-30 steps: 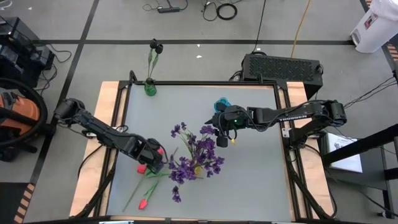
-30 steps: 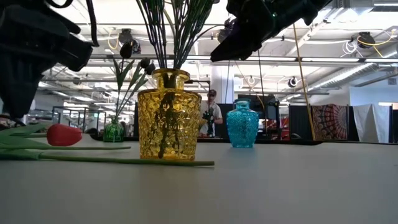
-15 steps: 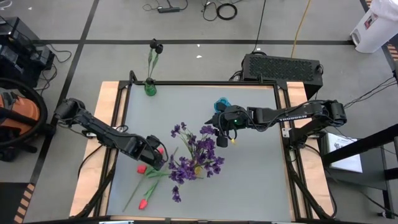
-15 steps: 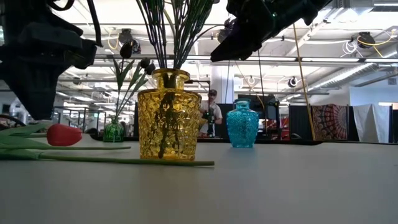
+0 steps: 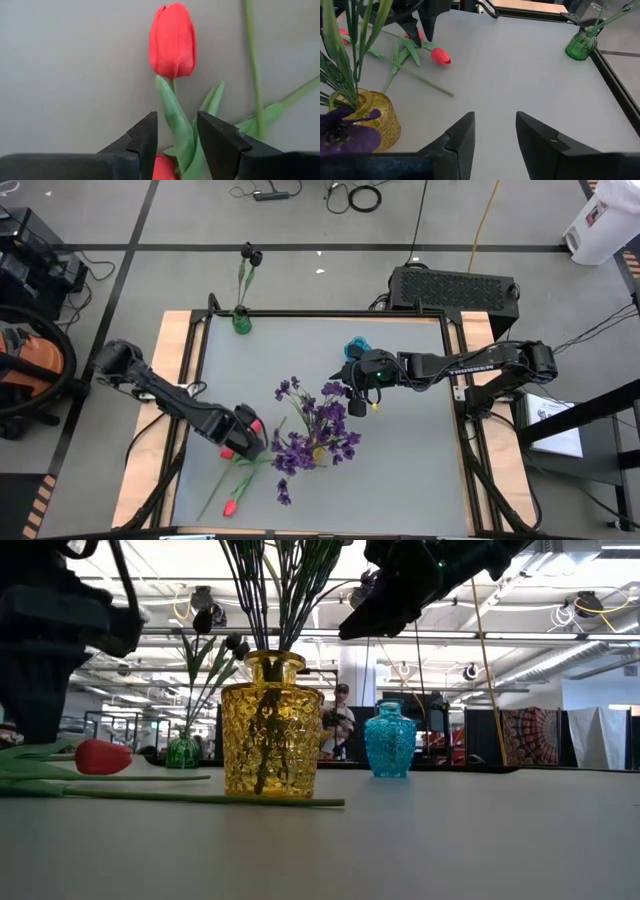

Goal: Sort flowers into vase by color
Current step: Put the top pink flower into the blue vase

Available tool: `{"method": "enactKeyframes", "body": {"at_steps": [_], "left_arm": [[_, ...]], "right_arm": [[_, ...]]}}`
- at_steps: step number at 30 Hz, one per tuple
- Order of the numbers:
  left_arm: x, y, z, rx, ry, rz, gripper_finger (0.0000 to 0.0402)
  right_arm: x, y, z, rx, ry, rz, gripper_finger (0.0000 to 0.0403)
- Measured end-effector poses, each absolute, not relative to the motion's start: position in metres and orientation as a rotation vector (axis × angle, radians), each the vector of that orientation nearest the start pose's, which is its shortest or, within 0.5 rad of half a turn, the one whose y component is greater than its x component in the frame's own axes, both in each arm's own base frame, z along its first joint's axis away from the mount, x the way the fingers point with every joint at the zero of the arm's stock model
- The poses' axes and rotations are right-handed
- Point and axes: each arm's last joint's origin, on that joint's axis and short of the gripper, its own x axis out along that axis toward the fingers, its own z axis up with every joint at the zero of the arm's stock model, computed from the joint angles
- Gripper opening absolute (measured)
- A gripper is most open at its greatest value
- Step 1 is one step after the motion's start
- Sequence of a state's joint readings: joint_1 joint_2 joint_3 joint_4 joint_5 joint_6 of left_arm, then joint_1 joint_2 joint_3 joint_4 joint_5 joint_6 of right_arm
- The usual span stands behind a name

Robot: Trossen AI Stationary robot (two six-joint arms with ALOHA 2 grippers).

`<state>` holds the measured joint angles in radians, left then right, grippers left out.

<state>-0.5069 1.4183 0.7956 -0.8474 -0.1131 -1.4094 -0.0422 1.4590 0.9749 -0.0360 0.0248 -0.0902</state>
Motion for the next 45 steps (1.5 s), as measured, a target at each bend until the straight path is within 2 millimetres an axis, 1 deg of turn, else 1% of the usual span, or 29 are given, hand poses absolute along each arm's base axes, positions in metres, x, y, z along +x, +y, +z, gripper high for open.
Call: {"method": "enactKeyframes", "body": {"at_steps": [6, 16, 27, 29, 31, 37, 38, 45], "left_arm": [[0.2, -0.109, 0.163, -0.675, 1.34, 0.707, 0.0143], [0.207, -0.114, 0.158, -0.702, 1.309, 0.669, 0.0143], [0.207, -0.114, 0.151, -0.663, 1.336, 0.707, 0.014], [0.206, -0.113, 0.151, -0.654, 1.343, 0.715, 0.0129], [0.205, -0.113, 0.151, -0.652, 1.345, 0.717, 0.0109], [0.205, -0.113, 0.151, -0.653, 1.344, 0.715, 0.0022], [0.205, -0.113, 0.151, -0.652, 1.345, 0.715, 0.0014], [0.206, -0.113, 0.152, -0.628, 1.336, 0.723, 0.0014]], "right_arm": [[0.319, -0.014, 0.257, -0.084, 0.521, -0.042, 0.0135], [0.319, -0.014, 0.257, -0.084, 0.521, -0.042, 0.0135], [0.319, -0.014, 0.257, -0.084, 0.521, -0.041, 0.0135], [0.319, -0.014, 0.257, -0.084, 0.521, -0.041, 0.0135], [0.319, -0.014, 0.257, -0.084, 0.521, -0.042, 0.0135], [0.319, -0.014, 0.257, -0.084, 0.52, -0.042, 0.0135], [0.319, -0.014, 0.257, -0.084, 0.519, -0.042, 0.0135], [0.319, -0.014, 0.257, -0.084, 0.519, -0.042, 0.0135]]}}
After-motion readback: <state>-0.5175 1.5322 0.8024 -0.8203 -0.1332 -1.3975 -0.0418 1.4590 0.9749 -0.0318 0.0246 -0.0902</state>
